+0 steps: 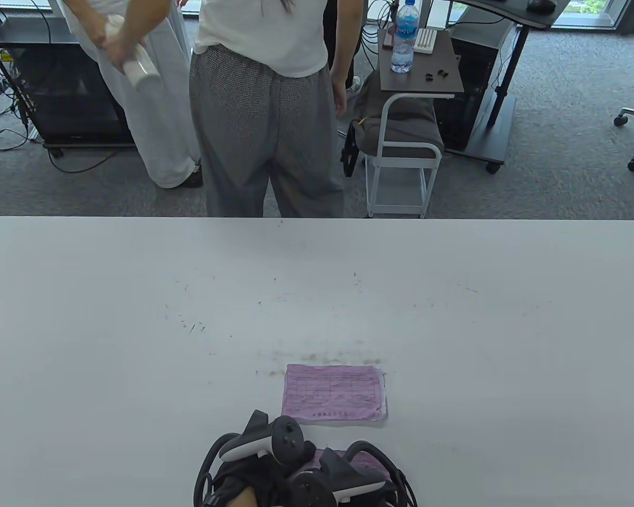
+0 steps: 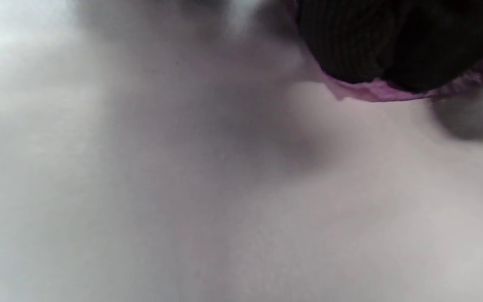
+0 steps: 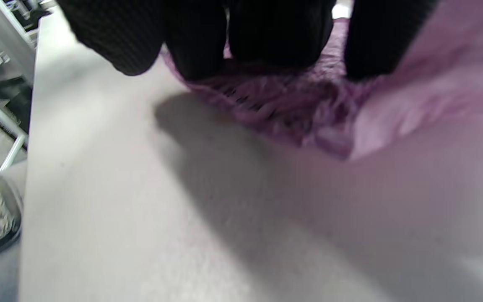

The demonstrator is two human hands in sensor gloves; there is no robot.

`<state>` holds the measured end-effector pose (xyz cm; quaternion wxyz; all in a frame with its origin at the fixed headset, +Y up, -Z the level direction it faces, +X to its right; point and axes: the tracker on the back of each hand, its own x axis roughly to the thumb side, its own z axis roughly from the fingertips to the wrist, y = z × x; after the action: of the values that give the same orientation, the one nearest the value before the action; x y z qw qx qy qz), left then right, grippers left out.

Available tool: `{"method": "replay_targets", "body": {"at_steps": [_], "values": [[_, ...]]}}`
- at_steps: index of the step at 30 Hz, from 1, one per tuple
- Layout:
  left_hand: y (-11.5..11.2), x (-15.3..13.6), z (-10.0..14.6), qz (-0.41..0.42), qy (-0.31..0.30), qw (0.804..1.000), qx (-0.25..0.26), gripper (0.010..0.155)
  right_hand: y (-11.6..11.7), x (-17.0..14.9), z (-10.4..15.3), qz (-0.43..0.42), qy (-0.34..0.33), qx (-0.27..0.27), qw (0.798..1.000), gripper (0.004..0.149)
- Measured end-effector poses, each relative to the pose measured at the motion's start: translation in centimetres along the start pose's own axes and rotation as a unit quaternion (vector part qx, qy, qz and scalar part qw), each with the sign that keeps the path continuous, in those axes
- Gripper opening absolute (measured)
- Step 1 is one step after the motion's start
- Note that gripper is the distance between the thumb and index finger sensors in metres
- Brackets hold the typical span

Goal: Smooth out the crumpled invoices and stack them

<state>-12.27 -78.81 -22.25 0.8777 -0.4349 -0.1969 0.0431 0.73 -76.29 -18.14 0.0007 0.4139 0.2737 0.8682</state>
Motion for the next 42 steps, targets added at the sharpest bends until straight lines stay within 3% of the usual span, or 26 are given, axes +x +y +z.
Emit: {"method": "replay_targets", "body": {"at_steps": [1, 3, 20, 25, 28, 32, 35, 42], "values": [[0.0, 0.0, 0.0, 0.001, 0.0, 1.0, -0.001, 0.08, 0.1, -0.5, 0.1, -0.038, 0.019, 0.027, 0.999, 0.044], [0.0, 0.0, 0.0, 0.003, 0.0, 1.0, -0.001, 0.08, 0.1, -1.2, 0.4, -0.068, 0.038, 0.025, 0.997, 0.041], [-0.1, 0.0, 0.0, 0.008, 0.001, 1.0, 0.0, 0.08, 1.0, -7.2, 3.5, -0.137, 0.207, 0.091, 0.965, 0.032], [-0.1, 0.0, 0.0, 0.006, 0.0, 1.0, 0.005, 0.08, 1.2, -8.3, 4.3, -0.15, 0.236, 0.077, 0.957, 0.033], [-0.1, 0.0, 0.0, 0.007, 0.0, 1.0, 0.005, 0.08, 0.8, -9.2, 5.1, -0.165, 0.241, 0.043, 0.955, 0.037], [-0.1, 0.0, -0.1, 0.007, -0.001, 1.0, 0.005, 0.08, -1.0, -9.9, 7.1, -0.17, 0.252, -0.102, 0.947, 0.039], [-0.1, 0.0, -0.1, 0.007, -0.002, 1.0, 0.004, 0.08, -2.2, -8.6, 7.3, -0.136, 0.226, -0.194, 0.945, 0.042], [-0.1, 0.0, -0.1, 0.008, -0.004, 1.0, 0.004, 0.081, -1.7, -3.5, 3.3, -0.036, 0.065, -0.171, 0.982, 0.047]]}}
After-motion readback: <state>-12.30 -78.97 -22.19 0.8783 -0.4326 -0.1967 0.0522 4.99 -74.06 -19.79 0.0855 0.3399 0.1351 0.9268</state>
